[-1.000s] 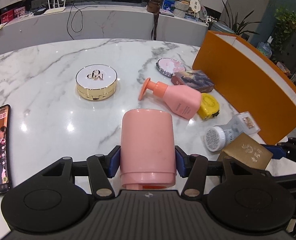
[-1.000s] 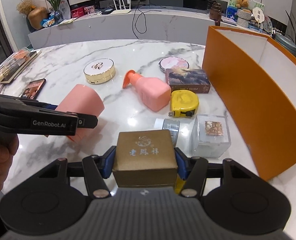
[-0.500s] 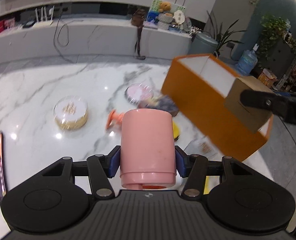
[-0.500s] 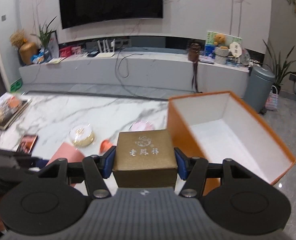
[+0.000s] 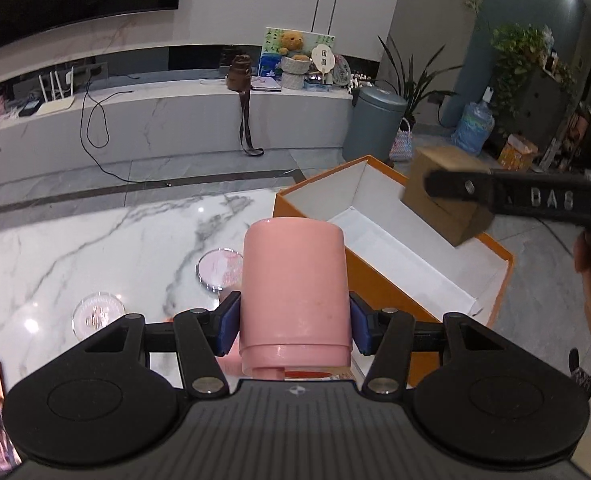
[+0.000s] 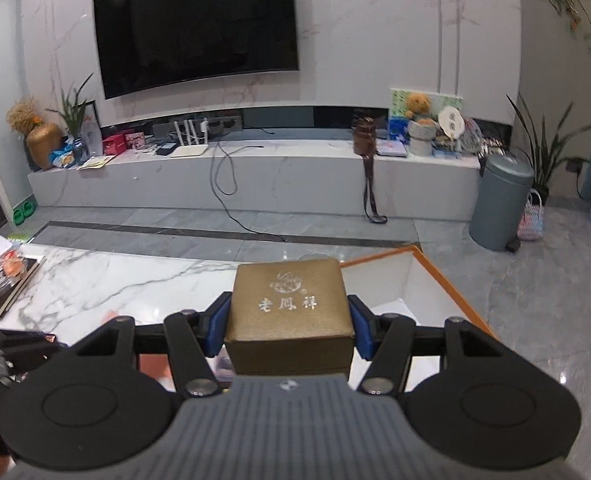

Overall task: Organize rigid objects
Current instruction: 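Carry pink cup and gold box with both tools into orange box, then open both tools to release cup and box inside, then withdraw, then grasp white-grey jar with left tool while right tool grasps yellow-capped bottle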

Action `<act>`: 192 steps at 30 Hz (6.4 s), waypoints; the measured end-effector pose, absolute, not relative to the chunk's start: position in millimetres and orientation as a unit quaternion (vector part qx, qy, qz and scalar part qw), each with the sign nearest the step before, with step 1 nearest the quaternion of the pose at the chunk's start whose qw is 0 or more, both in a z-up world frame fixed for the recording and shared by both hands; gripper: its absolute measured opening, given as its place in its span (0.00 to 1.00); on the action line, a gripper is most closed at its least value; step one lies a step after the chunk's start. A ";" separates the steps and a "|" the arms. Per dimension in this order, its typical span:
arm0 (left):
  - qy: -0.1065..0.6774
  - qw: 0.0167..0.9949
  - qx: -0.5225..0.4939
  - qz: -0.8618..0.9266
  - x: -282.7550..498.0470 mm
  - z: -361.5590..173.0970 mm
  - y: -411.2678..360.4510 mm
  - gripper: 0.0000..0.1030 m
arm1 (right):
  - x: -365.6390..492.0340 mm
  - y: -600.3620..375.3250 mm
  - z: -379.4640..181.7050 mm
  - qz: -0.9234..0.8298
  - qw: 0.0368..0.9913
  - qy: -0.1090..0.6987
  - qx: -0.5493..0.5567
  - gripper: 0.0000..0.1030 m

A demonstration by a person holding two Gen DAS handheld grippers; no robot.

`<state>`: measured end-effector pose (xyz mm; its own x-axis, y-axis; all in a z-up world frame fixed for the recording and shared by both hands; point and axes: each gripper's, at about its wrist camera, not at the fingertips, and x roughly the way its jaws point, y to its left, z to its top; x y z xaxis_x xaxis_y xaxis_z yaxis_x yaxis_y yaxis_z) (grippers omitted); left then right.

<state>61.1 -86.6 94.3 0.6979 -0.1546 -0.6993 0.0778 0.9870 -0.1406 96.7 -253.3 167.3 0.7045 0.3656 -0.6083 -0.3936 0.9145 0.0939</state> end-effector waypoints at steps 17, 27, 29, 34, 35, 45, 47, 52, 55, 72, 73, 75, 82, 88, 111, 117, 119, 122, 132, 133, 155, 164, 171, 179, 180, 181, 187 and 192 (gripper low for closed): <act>0.416 0.898 0.018 -0.142 140.3 78.0 -180.8 0.61 | 144.2 -341.3 93.0 0.138 0.901 0.411 0.009 0.57; 0.449 0.872 0.079 -0.179 187.7 54.7 -217.4 0.61 | 150.7 -358.7 61.2 0.145 0.883 0.447 -0.017 0.57; 0.464 0.862 0.091 -0.183 194.0 43.8 -223.9 0.61 | 152.8 -358.2 55.8 0.149 0.878 0.455 -0.022 0.57; 0.499 0.840 0.105 -0.188 210.1 20.4 -232.6 0.60 | 159.9 -349.9 39.1 0.158 0.864 0.477 -0.041 0.57; 0.507 0.834 0.106 -0.192 212.2 16.2 -234.6 0.60 | 161.2 -347.3 36.4 0.161 0.861 0.481 -0.048 0.57; 0.532 0.804 0.146 -0.220 218.4 -7.0 -262.0 0.60 | 164.3 -336.2 23.6 0.170 0.840 0.509 -0.086 0.57; 0.533 0.802 0.157 -0.220 218.1 -9.9 -264.8 0.60 | 163.5 -334.4 23.0 0.174 0.837 0.511 -0.094 0.57; 0.546 0.794 0.155 -0.219 220.3 -18.2 -264.8 0.60 | 161.8 -328.6 21.3 0.200 0.825 0.517 -0.105 0.57; 0.554 0.788 0.160 -0.216 219.6 -26.4 -265.6 0.60 | 161.2 -328.3 19.1 0.204 0.820 0.520 -0.123 0.57; 0.565 0.783 0.157 -0.205 215.4 -34.0 -270.7 0.66 | 164.8 -316.6 9.0 0.203 0.797 0.540 -0.177 0.57; 0.564 0.783 0.159 -0.205 214.7 -34.4 -270.5 0.66 | 165.2 -315.9 8.9 0.201 0.797 0.541 -0.180 0.57; 0.566 0.783 0.159 -0.206 213.8 -35.9 -269.8 0.66 | 165.6 -314.6 8.1 0.200 0.796 0.542 -0.183 0.57; 0.559 0.792 0.129 -0.209 214.4 -29.6 -264.1 0.73 | 164.1 -313.6 10.9 0.196 0.794 0.541 -0.196 0.59; 0.540 0.810 0.108 -0.203 213.7 -15.1 -262.5 0.75 | 159.2 -319.9 29.1 0.178 0.816 0.518 -0.188 0.71; 0.472 0.860 0.058 -0.183 167.2 53.4 -214.4 0.79 | 130.0 -325.0 83.5 0.160 0.861 0.455 -0.163 0.71; 0.464 0.872 0.016 -0.159 141.9 59.2 -169.4 0.80 | 123.1 -307.8 90.3 0.170 0.862 0.446 -0.172 0.71; 0.459 0.876 0.011 -0.148 129.0 59.7 -156.9 0.80 | 121.0 -300.1 93.3 0.176 0.862 0.441 -0.177 0.71; 0.446 0.884 0.003 -0.138 103.8 62.8 -145.7 0.80 | 120.0 -288.8 96.9 0.183 0.863 0.435 -0.183 0.71; 0.431 0.892 -0.063 -0.123 39.2 52.0 -89.1 0.80 | 93.1 -249.7 97.5 0.218 0.853 0.422 -0.216 0.71; 0.432 0.892 -0.064 -0.119 32.4 49.0 -84.0 0.80 | 86.8 -245.3 96.9 0.224 0.852 0.419 -0.221 0.71; 0.441 0.885 -0.075 -0.127 -43.5 -34.0 -79.2 0.80 | -3.4 -235.9 39.9 0.190 0.871 0.434 -0.128 0.71; 0.449 0.879 -0.116 -0.110 -29.5 -56.8 -97.7 0.80 | -2.9 -240.5 32.7 0.190 0.869 0.438 -0.132 0.71; 0.451 0.882 -0.102 -0.093 -24.5 -68.9 -105.1 0.67 | -1.3 -241.1 30.7 0.190 0.867 0.442 -0.133 0.71; 0.439 0.885 -0.108 -0.110 -29.1 -70.5 -95.9 0.42 | 0.9 -237.9 25.8 0.192 0.862 0.448 -0.137 0.71; 0.439 0.887 -0.098 -0.108 -30.0 -69.9 -96.3 0.41 | 1.0 -236.7 25.2 0.194 0.862 0.449 -0.138 0.71; 0.438 0.888 -0.091 -0.108 -30.8 -69.4 -96.6 0.41 | 1.2 -236.1 24.9 0.195 0.861 0.449 -0.138 0.71; 0.438 0.889 -0.074 -0.109 -33.8 -68.5 -89.9 0.40 | 2.9 -227.0 16.8 0.202 0.855 0.456 -0.138 0.71; 0.442 0.889 -0.045 -0.106 -43.9 -65.2 -80.2 0.39 | 5.3 -219.2 7.3 0.217 0.845 0.476 -0.110 0.71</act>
<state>-43.9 -80.2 -65.2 0.5861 -0.2278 -0.7775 0.1488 0.9736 -0.1731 5.3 -219.2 7.3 0.4523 0.2626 -0.8523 -0.4720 0.8814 0.0210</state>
